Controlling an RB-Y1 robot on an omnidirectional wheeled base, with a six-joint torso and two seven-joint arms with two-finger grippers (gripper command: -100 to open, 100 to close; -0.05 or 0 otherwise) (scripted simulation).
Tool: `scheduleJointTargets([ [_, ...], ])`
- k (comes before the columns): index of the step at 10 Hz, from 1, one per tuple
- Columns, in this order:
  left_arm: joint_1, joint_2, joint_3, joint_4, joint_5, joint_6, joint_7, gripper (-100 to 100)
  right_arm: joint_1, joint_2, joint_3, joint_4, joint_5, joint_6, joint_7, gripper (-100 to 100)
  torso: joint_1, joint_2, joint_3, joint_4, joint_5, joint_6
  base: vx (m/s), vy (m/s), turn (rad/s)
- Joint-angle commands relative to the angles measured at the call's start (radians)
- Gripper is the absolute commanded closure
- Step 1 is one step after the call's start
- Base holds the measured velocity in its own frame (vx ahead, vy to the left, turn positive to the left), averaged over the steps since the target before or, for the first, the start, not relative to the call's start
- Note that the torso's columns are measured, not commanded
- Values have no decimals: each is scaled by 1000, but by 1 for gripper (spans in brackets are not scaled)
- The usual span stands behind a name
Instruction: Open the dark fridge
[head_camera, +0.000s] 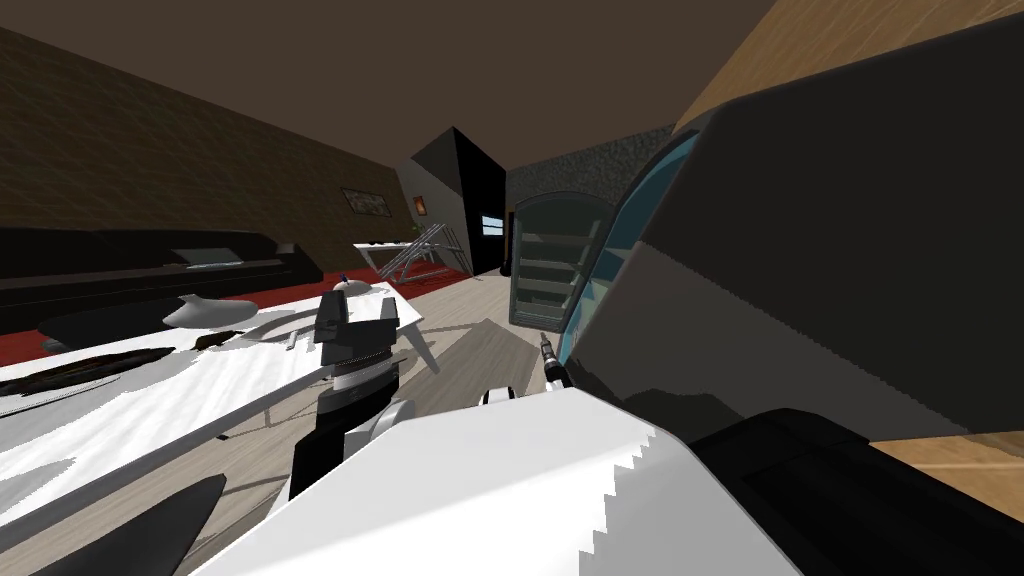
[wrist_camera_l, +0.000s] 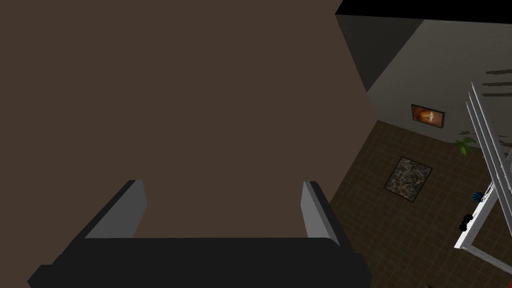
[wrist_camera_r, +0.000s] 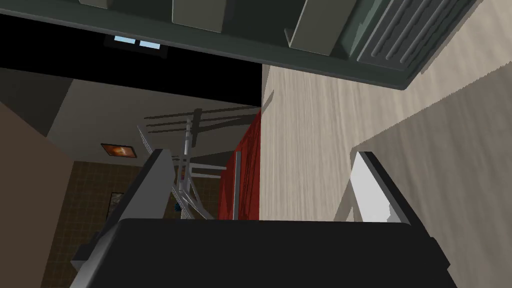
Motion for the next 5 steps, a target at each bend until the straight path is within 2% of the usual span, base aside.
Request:
scheduleJointTargets([
  [1, 0, 0, 0, 0, 0, 0, 0, 0, 0, -43, 8, 11, 3, 62, 77, -100, 0, -6, -4, -2, 0, 1, 7, -8, 3],
  [5, 1, 0, 0, 0, 0, 0, 0, 0, 0, -43, 8, 11, 3, 62, 192, -100, 0, 1, 0, 0, 0, 0, 13, 1, -11],
])
